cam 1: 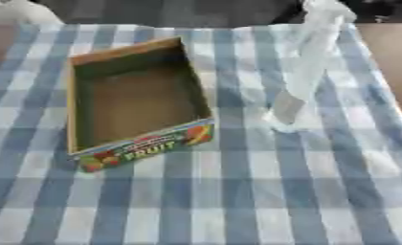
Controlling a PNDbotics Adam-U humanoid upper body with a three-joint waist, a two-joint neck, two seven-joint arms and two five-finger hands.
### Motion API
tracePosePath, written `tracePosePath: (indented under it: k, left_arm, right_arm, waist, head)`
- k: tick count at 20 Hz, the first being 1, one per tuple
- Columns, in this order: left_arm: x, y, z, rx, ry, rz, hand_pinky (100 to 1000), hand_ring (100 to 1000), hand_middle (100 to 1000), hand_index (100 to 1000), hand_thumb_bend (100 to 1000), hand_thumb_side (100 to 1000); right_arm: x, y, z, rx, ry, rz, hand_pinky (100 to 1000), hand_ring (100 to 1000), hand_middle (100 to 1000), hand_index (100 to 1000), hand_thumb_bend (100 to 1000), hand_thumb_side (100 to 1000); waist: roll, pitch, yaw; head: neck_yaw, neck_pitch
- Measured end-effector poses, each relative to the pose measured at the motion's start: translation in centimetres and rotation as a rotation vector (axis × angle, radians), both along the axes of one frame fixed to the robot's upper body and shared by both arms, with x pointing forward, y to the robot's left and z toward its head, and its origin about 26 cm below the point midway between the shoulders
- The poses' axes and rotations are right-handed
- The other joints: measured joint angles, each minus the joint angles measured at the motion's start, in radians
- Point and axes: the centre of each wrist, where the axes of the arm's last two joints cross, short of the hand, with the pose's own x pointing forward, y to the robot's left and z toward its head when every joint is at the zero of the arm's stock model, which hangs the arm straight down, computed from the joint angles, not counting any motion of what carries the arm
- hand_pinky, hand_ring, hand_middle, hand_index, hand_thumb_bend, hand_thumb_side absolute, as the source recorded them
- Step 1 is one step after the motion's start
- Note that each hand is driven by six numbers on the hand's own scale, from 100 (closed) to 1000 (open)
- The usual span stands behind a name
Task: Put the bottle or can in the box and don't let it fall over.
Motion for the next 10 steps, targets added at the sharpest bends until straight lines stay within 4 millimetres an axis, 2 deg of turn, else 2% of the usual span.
tracePosePath:
  k: [10]
  left_arm:
    - [0.0, 0.0, 0.0, 0.0, 0.0, 0.0, 974, 484, 561, 765, 720, 435]
  right_arm:
    - [0.22, -0.17, 0.62, -0.023, -0.012, 0.005, 782, 904, 1000, 803, 100, 748]
  waist:
    - [0.0, 0.0, 0.0]
  head:
    - [-0.001, 0.0]
